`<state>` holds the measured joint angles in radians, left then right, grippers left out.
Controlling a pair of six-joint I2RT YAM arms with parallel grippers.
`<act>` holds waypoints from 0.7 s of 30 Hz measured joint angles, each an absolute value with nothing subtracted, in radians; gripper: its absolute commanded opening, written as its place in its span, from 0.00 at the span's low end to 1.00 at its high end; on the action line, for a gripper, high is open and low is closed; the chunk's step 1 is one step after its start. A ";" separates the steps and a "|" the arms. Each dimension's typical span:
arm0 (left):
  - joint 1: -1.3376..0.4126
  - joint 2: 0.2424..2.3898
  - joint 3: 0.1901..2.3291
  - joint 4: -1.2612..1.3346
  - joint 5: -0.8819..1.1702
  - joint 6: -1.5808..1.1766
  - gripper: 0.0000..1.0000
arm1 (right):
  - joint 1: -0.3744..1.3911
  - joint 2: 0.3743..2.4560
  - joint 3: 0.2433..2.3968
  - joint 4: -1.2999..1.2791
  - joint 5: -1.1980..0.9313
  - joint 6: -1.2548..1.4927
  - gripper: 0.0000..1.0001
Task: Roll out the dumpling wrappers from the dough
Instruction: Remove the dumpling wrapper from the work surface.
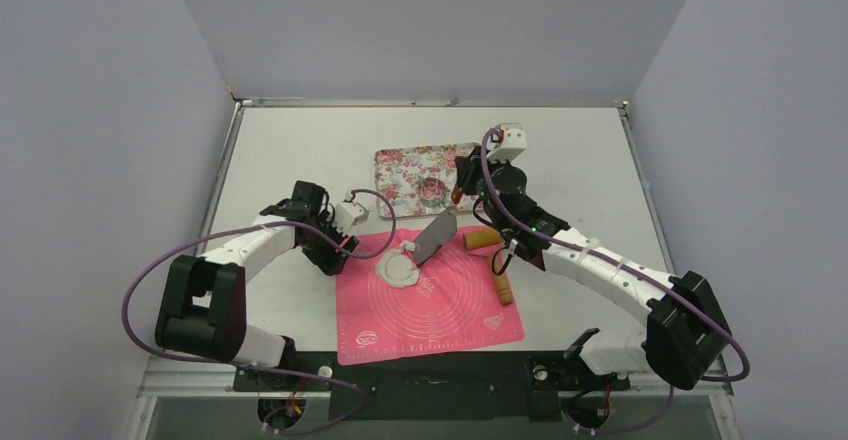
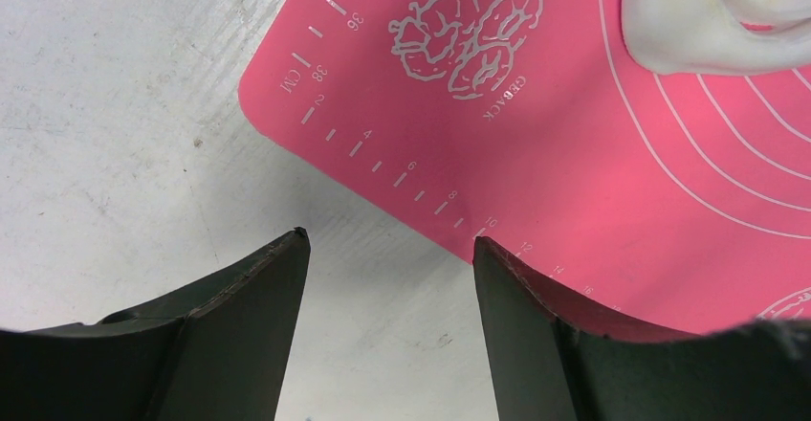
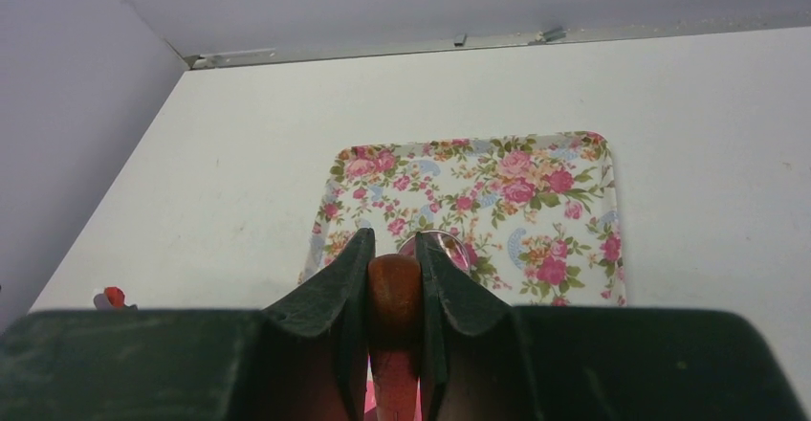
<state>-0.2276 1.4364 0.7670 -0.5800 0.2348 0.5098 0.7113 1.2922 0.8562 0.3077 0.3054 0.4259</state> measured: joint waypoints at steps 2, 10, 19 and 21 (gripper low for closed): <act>-0.228 1.436 0.767 -0.580 0.235 0.510 0.62 | 0.716 1.315 0.873 0.317 0.304 0.426 0.00; -0.228 1.436 0.767 -0.580 0.235 0.510 0.62 | 0.723 1.377 0.918 0.327 0.289 0.422 0.00; -0.228 1.436 0.767 -0.581 0.235 0.511 0.62 | 0.743 1.416 1.000 0.332 0.265 0.426 0.00; -0.228 1.436 0.767 -0.581 0.235 0.511 0.62 | 0.748 1.424 1.014 0.337 0.260 0.427 0.00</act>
<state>-0.2276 1.4364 0.7670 -0.5812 0.2352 0.5106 0.7483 1.4242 1.0138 0.3374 0.2604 0.4267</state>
